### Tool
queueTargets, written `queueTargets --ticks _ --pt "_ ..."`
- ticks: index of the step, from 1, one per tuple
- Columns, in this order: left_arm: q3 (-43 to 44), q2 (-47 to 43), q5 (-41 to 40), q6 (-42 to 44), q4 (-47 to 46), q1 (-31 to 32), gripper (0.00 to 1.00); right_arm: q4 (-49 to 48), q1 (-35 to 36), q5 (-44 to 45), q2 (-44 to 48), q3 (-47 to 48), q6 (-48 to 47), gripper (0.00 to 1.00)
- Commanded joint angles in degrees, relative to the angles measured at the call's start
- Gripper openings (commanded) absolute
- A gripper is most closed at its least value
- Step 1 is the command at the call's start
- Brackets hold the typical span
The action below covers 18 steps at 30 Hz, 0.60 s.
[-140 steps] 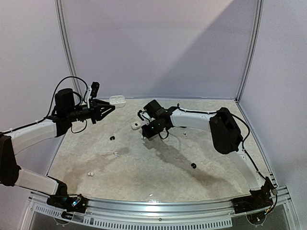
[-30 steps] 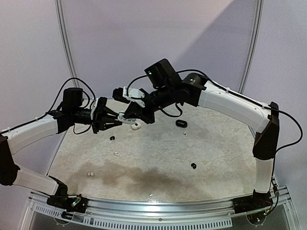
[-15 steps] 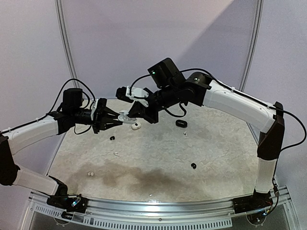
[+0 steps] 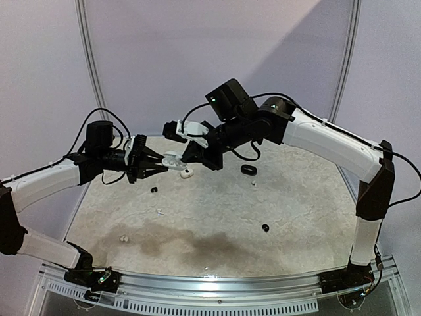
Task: Insert the wireless bluetooth earbuds into the charging case
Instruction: Insert the right earbud into the right side groove of the charging case.
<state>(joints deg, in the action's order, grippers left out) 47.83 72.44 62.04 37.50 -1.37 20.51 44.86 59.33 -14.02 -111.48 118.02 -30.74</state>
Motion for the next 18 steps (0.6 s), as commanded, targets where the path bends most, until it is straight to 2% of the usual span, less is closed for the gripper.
queueTargets --ticks 1,18 --pt "-0.7 -0.1 0.3 -0.2 -0.6 0.7 0.0 1.6 0.4 1.4 0.3 -1.0 -1.2 0.0" --pt "-0.6 0.2 0.5 -0.5 -1.5 0.7 0.0 0.7 0.5 2.8 -2.4 -0.5 -2.0 0.01"
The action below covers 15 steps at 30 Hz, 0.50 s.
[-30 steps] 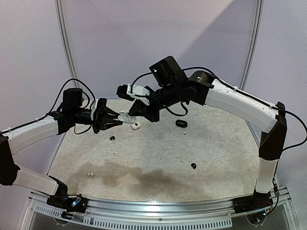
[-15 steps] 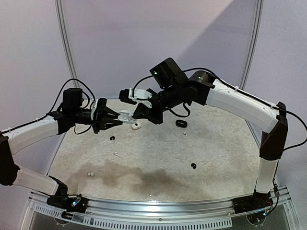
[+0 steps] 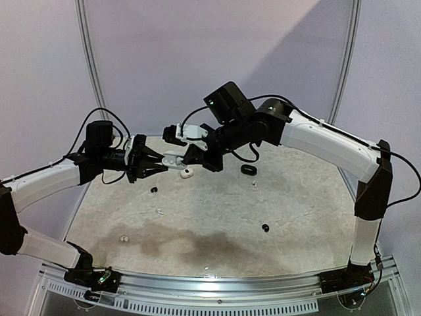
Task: Insert the wireless bluetooth earbuds into the charging case
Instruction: Insert the right earbud into the right side groove of the charging case.
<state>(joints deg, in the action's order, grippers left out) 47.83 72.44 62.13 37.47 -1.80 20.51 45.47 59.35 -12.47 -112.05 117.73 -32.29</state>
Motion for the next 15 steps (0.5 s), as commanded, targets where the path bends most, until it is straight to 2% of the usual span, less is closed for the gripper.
queueTargets --ticks 1,4,15 --pt "-0.6 0.3 0.5 -0.5 -1.1 0.7 0.0 0.0 0.4 1.4 -1.8 -0.2 -0.5 0.01" --pt "-0.6 0.4 0.6 -0.6 -1.3 0.7 0.0 -0.6 0.4 1.5 -1.9 -0.1 -0.3 0.03" --pt "-0.6 0.3 0.6 -0.6 -1.4 0.7 0.0 -1.6 0.4 4.0 -2.5 -0.1 0.5 0.19"
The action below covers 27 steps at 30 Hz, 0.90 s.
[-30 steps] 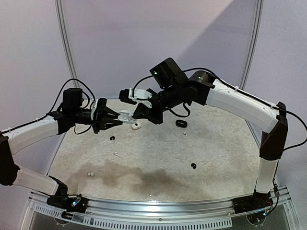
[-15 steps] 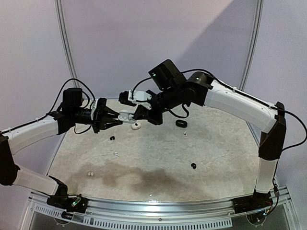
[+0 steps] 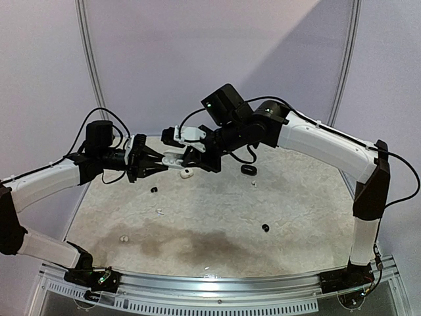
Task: Insert the wireless bluetooth earbuds into the charging case
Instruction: Insert the right earbud into the right side groove of the charging case.
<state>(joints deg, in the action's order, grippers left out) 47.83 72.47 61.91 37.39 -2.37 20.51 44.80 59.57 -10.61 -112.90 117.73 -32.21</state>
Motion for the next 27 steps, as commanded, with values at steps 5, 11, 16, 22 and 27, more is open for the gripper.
queueTargets --ticks 5,11,16,22,27 --pt "-0.7 0.3 0.0 -2.6 -1.4 0.7 0.0 -1.9 0.3 1.7 -1.4 0.4 1.3 0.22" --pt "-2.8 1.4 -3.2 -14.6 -6.9 -1.4 0.0 -6.3 0.2 0.0 1.2 -0.1 4.8 0.25" --pt "-3.7 2.4 -4.4 -23.3 -10.8 -4.5 0.0 -12.3 -0.9 -3.1 4.9 -1.9 8.9 0.29" --pt "-3.8 1.5 -6.5 -32.7 -12.5 -9.4 0.0 -21.4 -4.0 -6.9 7.6 -4.7 18.9 0.4" --pt "-4.4 -3.1 -10.1 -36.3 -9.9 -15.3 0.0 -23.1 -6.1 -3.8 5.9 -5.4 27.2 0.52"
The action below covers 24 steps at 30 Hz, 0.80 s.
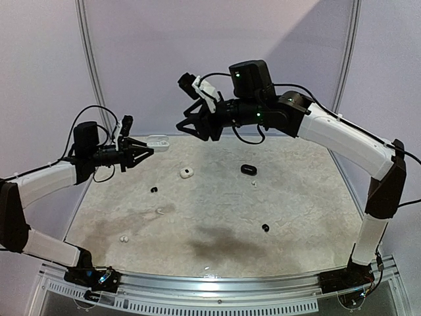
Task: Insert the wireless bluetooth earbuds into the charging case
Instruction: Insert the right earbud into the right side groove of the charging case, then move the left earbud to the corner of the board.
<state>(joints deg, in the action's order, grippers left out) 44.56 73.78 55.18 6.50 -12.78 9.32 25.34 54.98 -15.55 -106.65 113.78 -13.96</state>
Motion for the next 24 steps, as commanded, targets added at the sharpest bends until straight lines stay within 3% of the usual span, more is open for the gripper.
queueTargets --ticks 1,5,9,17,24 --pt "-1.4 -5.6 -4.1 -5.5 2.0 -5.4 0.0 -3.3 -1.5 1.6 -1.4 -1.4 9.2 0.53" --pt "-4.5 -12.2 -6.2 -6.3 5.9 -10.7 0.0 -3.7 -0.9 0.7 -6.5 -0.8 10.7 0.58" --pt "-9.1 -20.8 -12.6 -12.0 7.7 -13.7 0.0 -2.8 3.4 6.8 -13.5 3.3 10.6 0.64" --pt "-12.7 -37.0 -30.7 -15.5 20.5 -13.8 0.0 -6.3 9.7 11.9 -25.8 8.8 28.3 0.7" --pt "-13.7 -47.1 -35.1 -11.6 28.6 -13.8 0.0 -6.7 17.7 14.4 -36.6 15.7 25.9 0.74"
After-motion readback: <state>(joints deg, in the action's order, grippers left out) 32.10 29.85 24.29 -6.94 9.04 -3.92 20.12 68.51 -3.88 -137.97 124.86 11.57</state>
